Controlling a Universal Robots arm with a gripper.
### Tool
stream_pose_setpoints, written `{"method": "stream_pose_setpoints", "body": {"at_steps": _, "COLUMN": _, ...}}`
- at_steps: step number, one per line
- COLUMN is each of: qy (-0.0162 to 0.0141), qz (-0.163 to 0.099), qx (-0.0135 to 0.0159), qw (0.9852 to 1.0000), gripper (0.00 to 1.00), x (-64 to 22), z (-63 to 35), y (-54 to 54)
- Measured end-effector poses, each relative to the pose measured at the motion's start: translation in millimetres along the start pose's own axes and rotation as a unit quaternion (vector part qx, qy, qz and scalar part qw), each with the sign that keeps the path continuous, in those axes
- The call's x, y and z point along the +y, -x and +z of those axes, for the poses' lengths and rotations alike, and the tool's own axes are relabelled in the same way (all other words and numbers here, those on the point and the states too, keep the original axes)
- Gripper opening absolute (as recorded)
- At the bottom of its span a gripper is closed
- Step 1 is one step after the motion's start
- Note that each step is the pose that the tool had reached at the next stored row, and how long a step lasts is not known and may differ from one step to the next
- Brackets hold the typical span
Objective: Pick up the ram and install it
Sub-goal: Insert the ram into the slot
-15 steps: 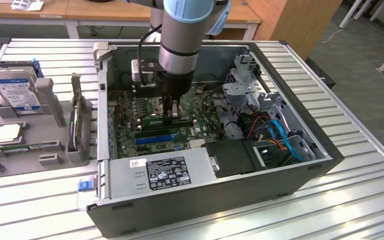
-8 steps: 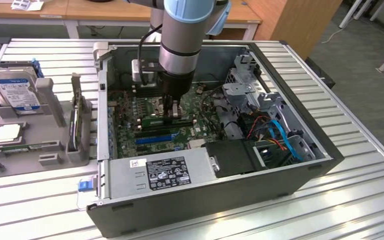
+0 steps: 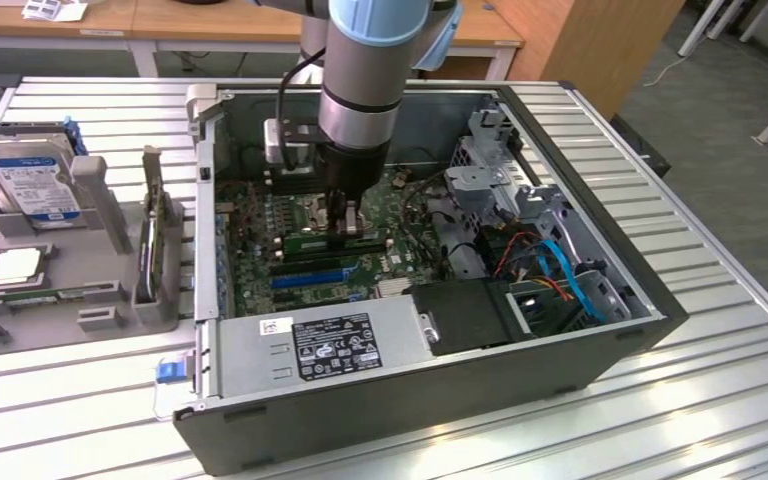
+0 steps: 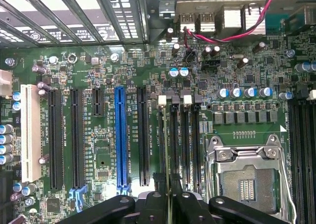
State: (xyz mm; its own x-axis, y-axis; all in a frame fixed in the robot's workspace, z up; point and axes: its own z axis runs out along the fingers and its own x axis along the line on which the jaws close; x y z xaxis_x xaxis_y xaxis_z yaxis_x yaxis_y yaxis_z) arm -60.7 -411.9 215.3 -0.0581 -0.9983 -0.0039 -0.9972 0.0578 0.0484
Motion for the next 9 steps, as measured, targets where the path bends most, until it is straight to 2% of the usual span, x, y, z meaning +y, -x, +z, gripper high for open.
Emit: {"method": "stream_pose_setpoints", "body": {"at_steps": 9, "qy": 0.0000, "qz": 0.000, "qx": 0.0001, "qw": 1.0000, "gripper": 0.14, "x": -0.4, "z": 0.2, "y": 0.0}}
